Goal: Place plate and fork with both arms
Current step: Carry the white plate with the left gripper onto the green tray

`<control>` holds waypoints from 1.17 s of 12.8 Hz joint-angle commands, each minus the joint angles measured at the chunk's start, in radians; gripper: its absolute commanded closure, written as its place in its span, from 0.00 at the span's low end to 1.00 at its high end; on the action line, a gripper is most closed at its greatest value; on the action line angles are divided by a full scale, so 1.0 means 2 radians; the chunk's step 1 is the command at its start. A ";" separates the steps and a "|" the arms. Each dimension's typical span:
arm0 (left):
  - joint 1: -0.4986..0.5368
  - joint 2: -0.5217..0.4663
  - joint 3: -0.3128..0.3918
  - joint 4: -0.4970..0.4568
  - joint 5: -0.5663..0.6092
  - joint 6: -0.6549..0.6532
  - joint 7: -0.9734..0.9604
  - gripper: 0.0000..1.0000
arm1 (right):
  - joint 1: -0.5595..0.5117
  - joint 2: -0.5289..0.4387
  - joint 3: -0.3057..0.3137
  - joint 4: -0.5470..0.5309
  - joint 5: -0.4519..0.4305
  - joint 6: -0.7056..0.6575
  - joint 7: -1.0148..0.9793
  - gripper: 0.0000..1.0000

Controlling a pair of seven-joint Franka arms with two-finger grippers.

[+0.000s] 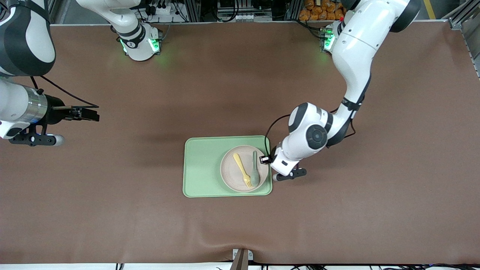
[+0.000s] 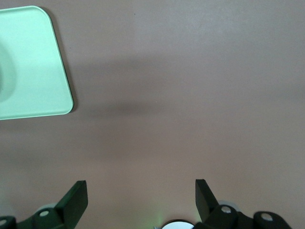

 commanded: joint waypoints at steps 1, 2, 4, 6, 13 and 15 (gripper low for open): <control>-0.009 0.015 0.005 0.024 0.017 -0.001 -0.002 1.00 | 0.010 -0.002 -0.001 -0.003 0.008 0.007 0.001 0.00; -0.011 0.016 0.005 0.024 0.017 -0.001 -0.002 1.00 | 0.012 -0.001 -0.001 -0.003 0.008 0.008 0.002 0.00; -0.011 0.022 0.004 0.024 0.017 -0.001 0.000 1.00 | 0.019 0.001 -0.001 -0.003 0.008 0.012 0.002 0.00; -0.011 0.028 0.005 0.024 0.017 0.000 0.000 1.00 | 0.024 0.001 -0.001 -0.003 0.008 0.025 0.003 0.00; -0.022 0.018 0.013 0.025 0.094 -0.002 -0.008 0.00 | 0.071 0.021 -0.001 -0.003 0.018 0.071 0.008 0.00; -0.018 -0.011 0.014 0.025 0.107 -0.010 -0.011 0.00 | 0.088 0.032 -0.001 -0.003 0.018 0.093 0.009 0.00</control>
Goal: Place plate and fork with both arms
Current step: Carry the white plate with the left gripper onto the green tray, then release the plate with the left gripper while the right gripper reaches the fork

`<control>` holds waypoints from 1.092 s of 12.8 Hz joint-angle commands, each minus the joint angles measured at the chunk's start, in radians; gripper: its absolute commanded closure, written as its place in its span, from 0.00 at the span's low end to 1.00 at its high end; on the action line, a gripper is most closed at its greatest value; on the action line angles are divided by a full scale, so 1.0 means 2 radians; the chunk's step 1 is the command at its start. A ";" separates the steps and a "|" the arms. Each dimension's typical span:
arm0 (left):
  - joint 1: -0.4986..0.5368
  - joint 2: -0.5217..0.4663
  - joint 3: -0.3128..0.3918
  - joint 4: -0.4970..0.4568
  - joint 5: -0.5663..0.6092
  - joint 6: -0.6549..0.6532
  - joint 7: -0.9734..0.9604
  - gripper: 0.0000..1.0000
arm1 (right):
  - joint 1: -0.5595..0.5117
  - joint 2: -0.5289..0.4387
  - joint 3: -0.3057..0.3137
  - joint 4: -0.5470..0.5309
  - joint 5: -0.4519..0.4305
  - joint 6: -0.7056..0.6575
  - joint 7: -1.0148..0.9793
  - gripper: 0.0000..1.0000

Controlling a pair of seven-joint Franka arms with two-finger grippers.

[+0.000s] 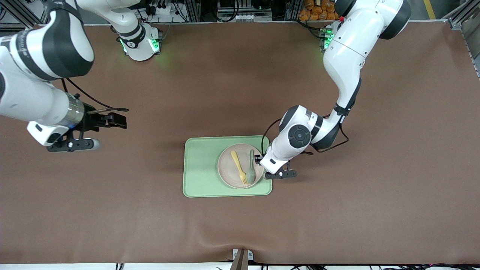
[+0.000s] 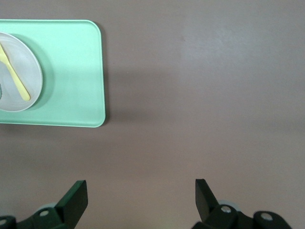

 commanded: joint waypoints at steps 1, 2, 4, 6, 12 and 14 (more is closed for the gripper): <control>0.001 -0.048 0.011 0.003 0.021 -0.024 -0.008 0.00 | 0.027 0.017 -0.002 -0.003 0.008 0.032 0.008 0.00; 0.011 -0.076 0.012 0.003 0.023 -0.049 -0.007 0.00 | 0.039 0.025 -0.002 -0.003 0.008 0.048 0.009 0.00; 0.024 -0.121 0.017 0.003 0.024 -0.096 -0.005 0.00 | 0.068 0.045 -0.002 -0.003 0.008 0.081 0.023 0.00; 0.048 -0.161 0.022 0.002 0.025 -0.131 -0.003 0.00 | 0.100 0.071 -0.003 0.000 0.007 0.123 0.026 0.00; 0.138 -0.251 0.021 0.001 0.025 -0.232 0.065 0.00 | 0.131 0.111 -0.002 0.006 0.008 0.185 0.029 0.00; 0.165 -0.281 0.021 0.001 0.025 -0.277 0.113 0.00 | 0.142 0.122 -0.002 0.006 0.009 0.186 0.030 0.00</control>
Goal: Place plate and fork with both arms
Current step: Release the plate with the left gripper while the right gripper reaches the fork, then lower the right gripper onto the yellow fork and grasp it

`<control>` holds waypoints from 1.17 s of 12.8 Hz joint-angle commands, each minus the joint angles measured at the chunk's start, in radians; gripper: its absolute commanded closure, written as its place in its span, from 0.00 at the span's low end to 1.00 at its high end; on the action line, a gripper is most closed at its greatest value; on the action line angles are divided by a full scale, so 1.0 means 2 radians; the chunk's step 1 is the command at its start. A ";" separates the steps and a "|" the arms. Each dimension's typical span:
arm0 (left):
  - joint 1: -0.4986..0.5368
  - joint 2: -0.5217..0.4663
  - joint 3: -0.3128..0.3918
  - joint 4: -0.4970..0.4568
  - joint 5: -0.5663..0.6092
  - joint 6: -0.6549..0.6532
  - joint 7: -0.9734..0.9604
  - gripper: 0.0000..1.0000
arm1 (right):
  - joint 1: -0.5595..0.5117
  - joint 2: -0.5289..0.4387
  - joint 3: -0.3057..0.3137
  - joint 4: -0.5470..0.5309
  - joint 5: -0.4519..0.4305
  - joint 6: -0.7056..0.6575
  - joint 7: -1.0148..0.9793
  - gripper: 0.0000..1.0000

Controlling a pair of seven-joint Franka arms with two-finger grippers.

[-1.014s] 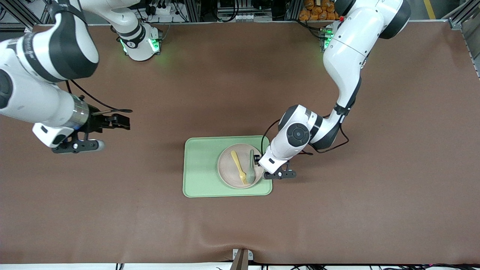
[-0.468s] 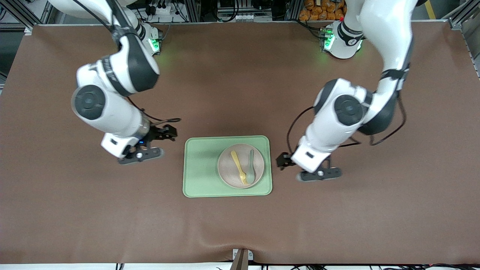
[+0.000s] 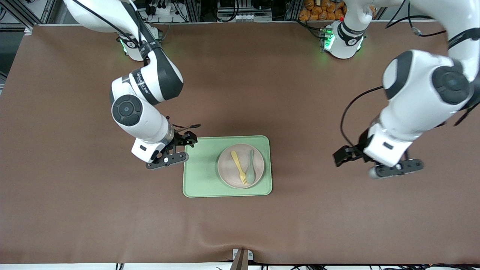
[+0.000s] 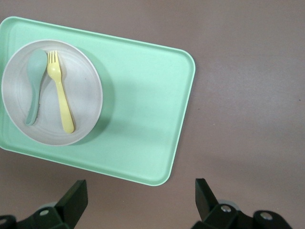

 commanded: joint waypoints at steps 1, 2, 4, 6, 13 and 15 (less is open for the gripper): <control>0.028 -0.046 -0.004 -0.018 0.012 -0.055 0.047 0.00 | 0.016 0.020 -0.004 0.010 0.008 0.001 0.002 0.00; 0.035 -0.059 -0.005 -0.021 0.011 -0.078 0.060 0.00 | 0.020 0.029 -0.004 0.012 0.010 0.003 0.002 0.00; 0.041 -0.078 -0.004 -0.021 0.011 -0.120 0.061 0.00 | 0.038 0.052 -0.004 0.028 0.018 0.007 0.008 0.00; 0.053 -0.098 -0.005 -0.024 0.011 -0.151 0.061 0.00 | 0.043 0.067 -0.004 0.032 0.020 0.052 0.008 0.00; 0.073 -0.168 -0.006 -0.077 0.011 -0.176 0.077 0.00 | 0.096 0.152 -0.005 0.094 0.008 0.157 -0.021 0.00; 0.075 -0.169 -0.005 -0.077 0.011 -0.175 0.083 0.00 | 0.098 0.175 -0.005 0.109 -0.008 0.157 -0.038 0.00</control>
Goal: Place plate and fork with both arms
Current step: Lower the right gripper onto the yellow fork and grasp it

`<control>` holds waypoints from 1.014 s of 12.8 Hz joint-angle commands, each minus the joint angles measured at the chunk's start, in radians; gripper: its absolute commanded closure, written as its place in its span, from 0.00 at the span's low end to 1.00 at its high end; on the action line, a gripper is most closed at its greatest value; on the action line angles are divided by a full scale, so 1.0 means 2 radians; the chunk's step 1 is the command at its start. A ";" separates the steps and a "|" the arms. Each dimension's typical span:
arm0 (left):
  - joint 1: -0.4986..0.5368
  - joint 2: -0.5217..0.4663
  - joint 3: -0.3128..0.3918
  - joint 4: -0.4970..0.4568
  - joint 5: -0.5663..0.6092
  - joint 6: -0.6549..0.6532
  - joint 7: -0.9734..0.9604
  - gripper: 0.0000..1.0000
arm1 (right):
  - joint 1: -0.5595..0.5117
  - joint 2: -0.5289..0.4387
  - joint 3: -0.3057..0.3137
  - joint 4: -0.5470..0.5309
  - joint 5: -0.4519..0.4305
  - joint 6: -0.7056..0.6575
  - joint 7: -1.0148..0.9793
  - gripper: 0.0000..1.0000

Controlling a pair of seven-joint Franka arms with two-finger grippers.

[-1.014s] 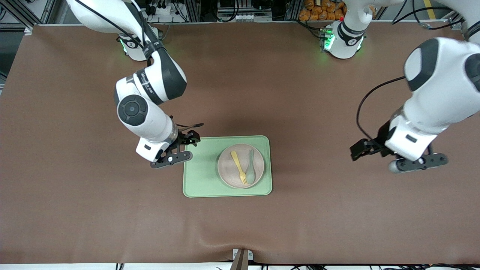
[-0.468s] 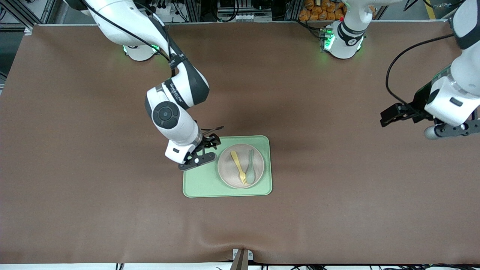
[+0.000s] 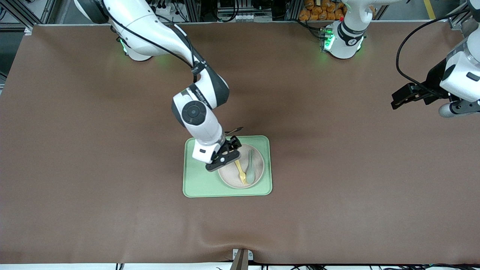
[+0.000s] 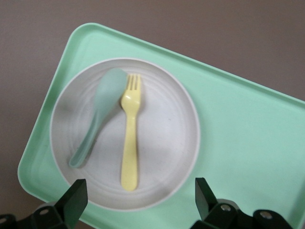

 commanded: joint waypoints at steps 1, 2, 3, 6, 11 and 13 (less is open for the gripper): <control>0.006 -0.016 -0.004 -0.016 0.011 0.005 0.012 0.00 | 0.004 0.042 -0.005 0.041 -0.010 0.000 -0.032 0.00; 0.011 -0.016 -0.004 -0.016 0.012 0.006 0.012 0.00 | 0.006 0.046 -0.005 0.039 -0.011 0.015 -0.036 0.00; 0.014 -0.016 -0.005 -0.016 0.012 0.012 0.013 0.00 | 0.005 0.051 -0.005 0.039 -0.011 0.022 -0.035 0.00; 0.014 -0.015 -0.004 -0.017 0.013 0.018 0.028 0.00 | 0.005 0.075 -0.005 0.040 -0.011 0.059 -0.034 0.00; 0.011 -0.015 -0.018 -0.029 0.031 0.020 0.029 0.00 | 0.014 0.084 -0.004 0.044 -0.010 0.081 -0.034 0.00; 0.011 -0.015 -0.019 -0.033 0.031 0.020 0.028 0.00 | 0.020 0.090 -0.004 0.043 -0.011 0.081 -0.032 0.00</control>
